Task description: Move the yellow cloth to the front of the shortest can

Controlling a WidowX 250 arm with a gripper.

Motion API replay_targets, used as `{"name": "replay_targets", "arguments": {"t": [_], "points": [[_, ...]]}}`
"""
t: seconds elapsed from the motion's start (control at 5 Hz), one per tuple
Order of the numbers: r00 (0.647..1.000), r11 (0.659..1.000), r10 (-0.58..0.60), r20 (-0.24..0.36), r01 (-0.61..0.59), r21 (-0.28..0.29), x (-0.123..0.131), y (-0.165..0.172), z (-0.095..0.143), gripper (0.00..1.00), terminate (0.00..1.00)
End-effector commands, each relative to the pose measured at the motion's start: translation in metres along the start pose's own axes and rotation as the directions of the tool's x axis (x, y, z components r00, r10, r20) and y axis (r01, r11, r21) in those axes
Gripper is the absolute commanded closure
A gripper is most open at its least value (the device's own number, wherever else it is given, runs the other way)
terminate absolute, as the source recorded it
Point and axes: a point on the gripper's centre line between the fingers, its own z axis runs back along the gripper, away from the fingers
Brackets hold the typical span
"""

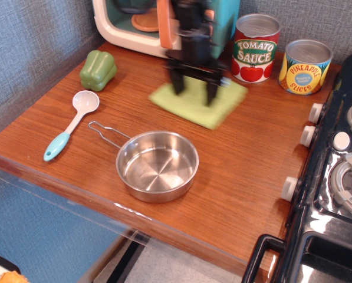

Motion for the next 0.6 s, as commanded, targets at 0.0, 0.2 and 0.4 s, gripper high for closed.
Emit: {"name": "replay_targets", "arguments": {"t": [0.0,0.2,0.4], "points": [[0.982,0.985,-0.174,0.079,0.173,0.015,0.01,-0.092,0.02,0.0,0.0],[0.994,0.996,-0.079,0.075,0.076,0.036,0.019,-0.105,0.021,0.0,0.0],[0.992,0.998,0.046,0.121,-0.052,0.044,0.027,-0.089,0.045,0.0,0.0]]}}
